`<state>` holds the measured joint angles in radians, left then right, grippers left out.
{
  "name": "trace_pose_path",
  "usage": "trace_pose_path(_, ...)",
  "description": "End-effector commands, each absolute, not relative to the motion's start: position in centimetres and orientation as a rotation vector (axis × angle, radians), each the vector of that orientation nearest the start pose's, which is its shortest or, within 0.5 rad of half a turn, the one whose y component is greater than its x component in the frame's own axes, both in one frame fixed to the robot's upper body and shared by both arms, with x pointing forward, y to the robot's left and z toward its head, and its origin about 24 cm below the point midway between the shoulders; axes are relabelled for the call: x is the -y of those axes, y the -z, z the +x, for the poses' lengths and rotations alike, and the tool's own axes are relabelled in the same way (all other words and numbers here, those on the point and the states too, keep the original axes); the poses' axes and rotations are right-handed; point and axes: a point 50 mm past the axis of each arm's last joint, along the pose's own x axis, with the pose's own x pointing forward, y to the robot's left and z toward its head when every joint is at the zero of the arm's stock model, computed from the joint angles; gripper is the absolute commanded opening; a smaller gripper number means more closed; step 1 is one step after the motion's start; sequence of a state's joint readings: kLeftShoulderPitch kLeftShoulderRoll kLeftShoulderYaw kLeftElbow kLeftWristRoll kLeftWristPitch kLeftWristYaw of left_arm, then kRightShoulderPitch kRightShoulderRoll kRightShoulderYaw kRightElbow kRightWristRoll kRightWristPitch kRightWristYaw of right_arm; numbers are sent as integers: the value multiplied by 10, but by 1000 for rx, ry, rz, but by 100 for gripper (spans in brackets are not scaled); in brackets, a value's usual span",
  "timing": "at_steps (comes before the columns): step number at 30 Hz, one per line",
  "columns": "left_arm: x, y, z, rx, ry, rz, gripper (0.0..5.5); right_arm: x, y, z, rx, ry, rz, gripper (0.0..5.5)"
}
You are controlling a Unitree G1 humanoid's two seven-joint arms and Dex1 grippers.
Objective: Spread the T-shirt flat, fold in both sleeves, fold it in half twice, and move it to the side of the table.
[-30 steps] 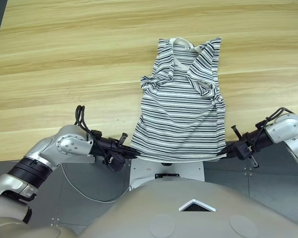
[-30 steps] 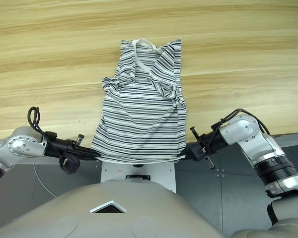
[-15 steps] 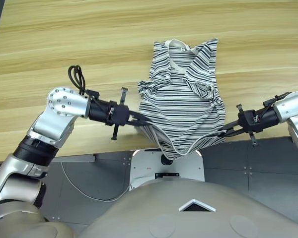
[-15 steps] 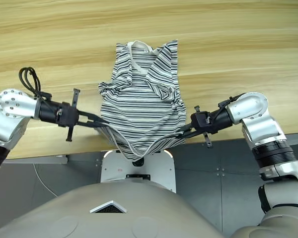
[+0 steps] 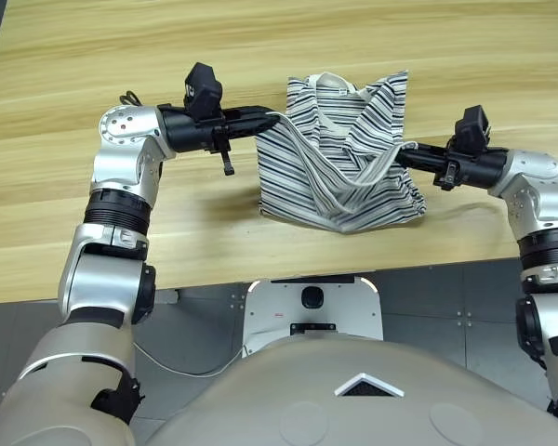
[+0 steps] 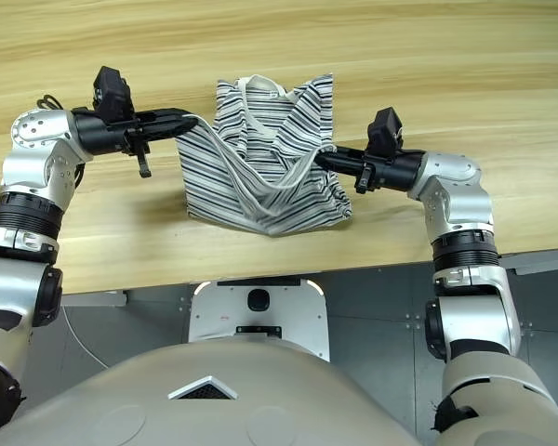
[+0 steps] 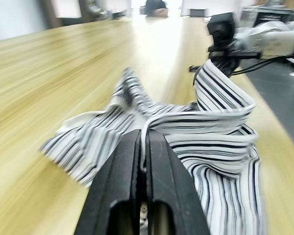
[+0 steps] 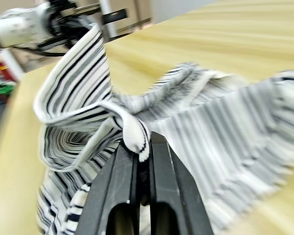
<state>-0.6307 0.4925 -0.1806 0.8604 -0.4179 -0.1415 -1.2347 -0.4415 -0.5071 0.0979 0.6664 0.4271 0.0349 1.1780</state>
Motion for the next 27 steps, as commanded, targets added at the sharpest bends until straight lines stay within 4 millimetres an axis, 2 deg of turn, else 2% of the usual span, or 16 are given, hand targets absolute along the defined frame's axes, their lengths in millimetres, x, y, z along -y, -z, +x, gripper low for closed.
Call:
trace_pose_path(1,-201,-73,345,-152,1004,142,10,215,-40,314,-230,-891,10,11)
trace_pose_path(6,-205,-64,347,-158,919,133,10,221,-38,321,-194,-777,2,11)
trace_pose_path(13,-194,-57,348,-152,910,104,10,224,-40,329,-154,-674,-11,11)
trace_pose_path(20,-186,-74,356,-31,912,-3,10,220,-48,337,-105,-656,-6,11)
trace_pose_path(27,-183,-82,361,-6,892,-15,10,216,-59,346,-74,-631,-18,11)
